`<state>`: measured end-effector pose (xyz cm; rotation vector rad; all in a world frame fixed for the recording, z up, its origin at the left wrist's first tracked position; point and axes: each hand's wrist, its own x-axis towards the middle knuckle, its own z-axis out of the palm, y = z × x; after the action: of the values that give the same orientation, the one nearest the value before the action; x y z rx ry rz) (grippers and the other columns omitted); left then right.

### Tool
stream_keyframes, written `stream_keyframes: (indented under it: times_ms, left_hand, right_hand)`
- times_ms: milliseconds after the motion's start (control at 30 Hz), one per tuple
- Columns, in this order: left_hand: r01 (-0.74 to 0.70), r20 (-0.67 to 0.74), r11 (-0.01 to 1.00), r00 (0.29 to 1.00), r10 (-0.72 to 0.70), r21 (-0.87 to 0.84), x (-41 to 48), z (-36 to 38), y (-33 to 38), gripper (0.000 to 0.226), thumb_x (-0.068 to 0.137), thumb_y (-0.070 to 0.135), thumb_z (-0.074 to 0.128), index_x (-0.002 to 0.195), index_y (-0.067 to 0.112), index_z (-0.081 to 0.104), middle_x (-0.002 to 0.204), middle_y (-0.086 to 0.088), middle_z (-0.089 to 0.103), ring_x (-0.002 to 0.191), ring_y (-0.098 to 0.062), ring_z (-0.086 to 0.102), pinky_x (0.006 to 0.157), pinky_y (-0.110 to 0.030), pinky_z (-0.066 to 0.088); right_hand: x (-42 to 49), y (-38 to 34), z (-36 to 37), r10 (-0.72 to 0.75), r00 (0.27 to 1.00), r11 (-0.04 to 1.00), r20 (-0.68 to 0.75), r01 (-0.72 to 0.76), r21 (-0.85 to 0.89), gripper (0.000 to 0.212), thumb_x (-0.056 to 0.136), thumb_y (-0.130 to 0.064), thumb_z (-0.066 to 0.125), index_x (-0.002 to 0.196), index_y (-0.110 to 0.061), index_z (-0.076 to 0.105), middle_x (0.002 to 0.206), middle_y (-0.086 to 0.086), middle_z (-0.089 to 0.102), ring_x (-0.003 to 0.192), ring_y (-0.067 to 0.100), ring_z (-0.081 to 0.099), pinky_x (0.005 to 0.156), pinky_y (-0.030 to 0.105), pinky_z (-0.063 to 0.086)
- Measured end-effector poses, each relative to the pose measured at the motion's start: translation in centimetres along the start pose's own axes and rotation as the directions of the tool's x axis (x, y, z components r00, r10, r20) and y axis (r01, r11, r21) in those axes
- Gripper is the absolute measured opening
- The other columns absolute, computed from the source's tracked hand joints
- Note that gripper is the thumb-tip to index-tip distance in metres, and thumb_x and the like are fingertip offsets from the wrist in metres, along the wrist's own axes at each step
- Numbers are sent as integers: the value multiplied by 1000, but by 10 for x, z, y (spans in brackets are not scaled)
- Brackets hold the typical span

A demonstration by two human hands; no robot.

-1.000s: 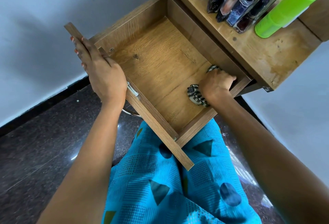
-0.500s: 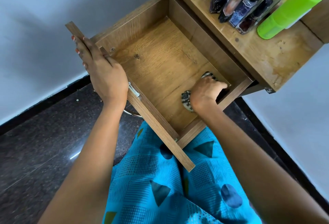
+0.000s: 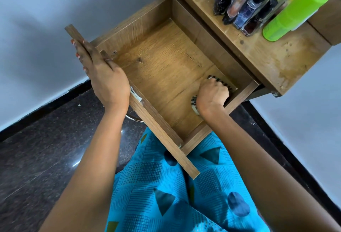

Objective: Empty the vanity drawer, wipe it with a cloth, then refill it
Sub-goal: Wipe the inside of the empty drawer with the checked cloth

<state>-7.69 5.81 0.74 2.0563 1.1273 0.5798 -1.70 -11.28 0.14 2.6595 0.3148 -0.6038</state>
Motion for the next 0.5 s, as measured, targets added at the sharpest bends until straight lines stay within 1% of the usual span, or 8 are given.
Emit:
stream_keyframes:
  times_ms: [33, 67, 100, 167, 333, 467, 500]
  left_hand:
    - [-1, 2, 1000, 1000, 1, 3, 0, -1, 0, 51, 96, 6, 26, 145, 2, 11, 155, -14, -1, 145, -23, 3, 116, -25, 9]
    - [-2, 6, 1000, 1000, 2, 5, 0, -1, 0, 51, 96, 5, 26, 145, 2, 10, 155, -14, -1, 145, -23, 3, 115, -23, 9]
    - [-3, 11, 1000, 1000, 3, 5, 0, -1, 1, 52, 96, 5, 26, 145, 2, 10, 156, -13, -2, 145, -23, 2, 115, -22, 9]
    - [-3, 13, 1000, 1000, 3, 3, 0, 0, 2, 52, 96, 5, 26, 145, 3, 10, 156, -13, -2, 145, -22, 2, 115, -23, 9]
    - [5, 3, 1000, 1000, -5, 11, -1, -1, 2, 52, 96, 5, 25, 146, 3, 11, 156, -12, -1, 145, -22, 3, 118, -27, 11]
    - [7, 7, 999, 1000, -7, 31, 0, -1, 1, 52, 96, 7, 26, 146, 4, 10, 156, -11, -1, 145, -22, 3, 118, -29, 12]
    - [7, 9, 999, 1000, -8, 37, 0, -1, 1, 52, 97, 7, 26, 146, 5, 10, 156, -11, -1, 145, -22, 2, 118, -28, 12]
  right_hand:
    - [2, 4, -1, 5, 1000, 1000, -7, -5, 2, 30, 93, -4, 47, 123, 2, 47, 119, 11, 58, 105, 22, 61, 63, 25, 41]
    - [6, 10, -3, 24, 1000, 1000, -13, -23, 9, 34, 92, -4, 48, 124, 4, 44, 119, 13, 58, 105, 23, 61, 66, 26, 45]
    - [10, 15, -5, 47, 999, 999, -22, -47, 20, 35, 92, -3, 48, 126, 6, 41, 120, 15, 57, 106, 25, 61, 71, 28, 49]
    - [15, 23, -9, 77, 996, 997, -48, -75, 34, 34, 93, 3, 43, 127, 6, 41, 121, 17, 56, 108, 27, 60, 76, 32, 52]
    - [15, 15, -8, 41, 999, 999, -35, -40, 31, 30, 90, 9, 47, 119, 3, 52, 120, 13, 59, 106, 25, 62, 74, 30, 52]
    - [20, 17, -12, 72, 997, 996, -9, -71, 54, 28, 92, 4, 46, 119, 4, 51, 122, 14, 58, 111, 25, 59, 84, 31, 51]
    - [21, 18, -13, 78, 997, 995, -6, -78, 61, 27, 92, 3, 46, 119, 3, 51, 123, 14, 58, 112, 25, 58, 84, 31, 50]
